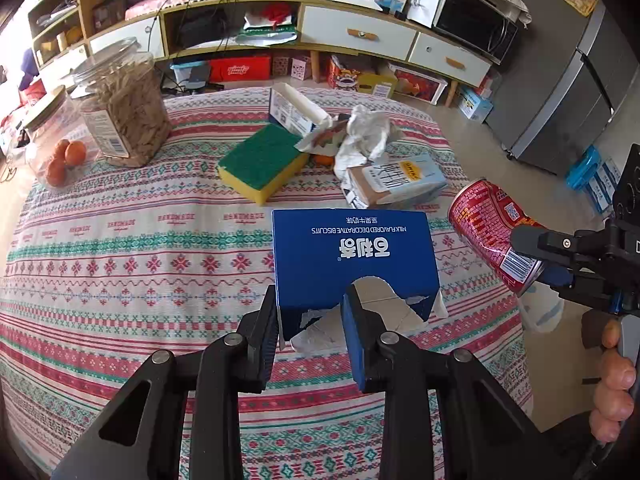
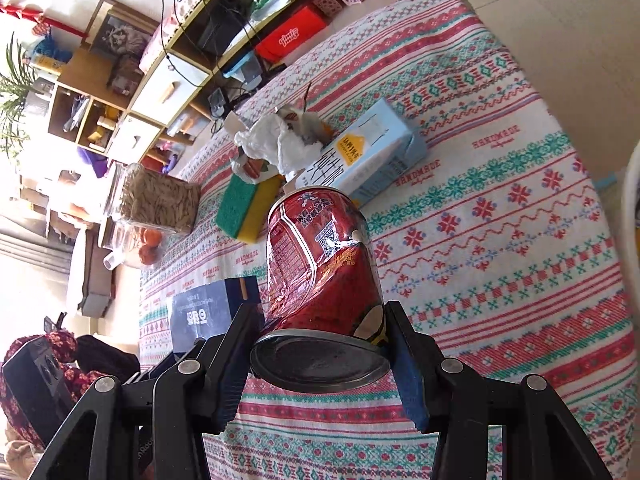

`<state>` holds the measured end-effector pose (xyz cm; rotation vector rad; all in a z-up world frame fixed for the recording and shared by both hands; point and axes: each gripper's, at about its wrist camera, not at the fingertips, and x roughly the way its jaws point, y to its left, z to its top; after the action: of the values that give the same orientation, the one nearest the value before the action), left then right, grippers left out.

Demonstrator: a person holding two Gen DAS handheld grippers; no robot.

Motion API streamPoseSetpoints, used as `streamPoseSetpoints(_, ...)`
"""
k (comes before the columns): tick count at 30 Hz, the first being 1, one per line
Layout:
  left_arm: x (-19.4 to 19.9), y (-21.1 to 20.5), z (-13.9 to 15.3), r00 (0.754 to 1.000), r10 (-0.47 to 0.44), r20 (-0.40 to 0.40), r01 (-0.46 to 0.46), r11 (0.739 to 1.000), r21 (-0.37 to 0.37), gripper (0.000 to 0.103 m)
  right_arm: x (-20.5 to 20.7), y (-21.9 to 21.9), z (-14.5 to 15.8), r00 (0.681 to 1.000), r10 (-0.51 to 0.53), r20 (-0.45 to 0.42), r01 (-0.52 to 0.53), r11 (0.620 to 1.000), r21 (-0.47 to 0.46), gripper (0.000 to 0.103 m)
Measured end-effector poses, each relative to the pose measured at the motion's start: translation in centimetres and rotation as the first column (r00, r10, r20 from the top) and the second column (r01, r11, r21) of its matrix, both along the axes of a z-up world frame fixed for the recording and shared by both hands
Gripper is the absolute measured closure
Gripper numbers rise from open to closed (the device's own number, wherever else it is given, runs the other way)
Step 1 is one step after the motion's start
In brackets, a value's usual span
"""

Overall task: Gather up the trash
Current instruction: 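Carry the blue box and red can over the white bin and open both tools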

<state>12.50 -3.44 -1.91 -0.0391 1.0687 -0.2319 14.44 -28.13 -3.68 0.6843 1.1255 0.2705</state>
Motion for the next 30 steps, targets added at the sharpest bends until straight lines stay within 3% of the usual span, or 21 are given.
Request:
streamPoseSetpoints(10, -1.4, -9.4, -0.3, 0.991, -0.132, -0.001, 0.132, 0.991, 0.003, 0.072, -2.4, -5.6, 0.5, 0.996, -0.087, -0.013, 0.086, 0.996, -0.03, 0.048)
streamPoseSetpoints(20, -1.9, -20.7, -0.8, 0.97, -0.244, -0.013, 0.242, 0.967, -0.074, 0.072, -5.5, -15.7, 1.8, 0.962, -0.273, 0.018, 0.274, 0.961, -0.046, 0.048)
streamPoseSetpoints(30, -2.2, -30.2, -3.4, 0.937, -0.348, -0.032, 0.349, 0.937, 0.006, 0.072, -6.9, -21.6, 0.6, 0.915, -0.401, -0.034, 0.391, 0.906, -0.163, 0.048)
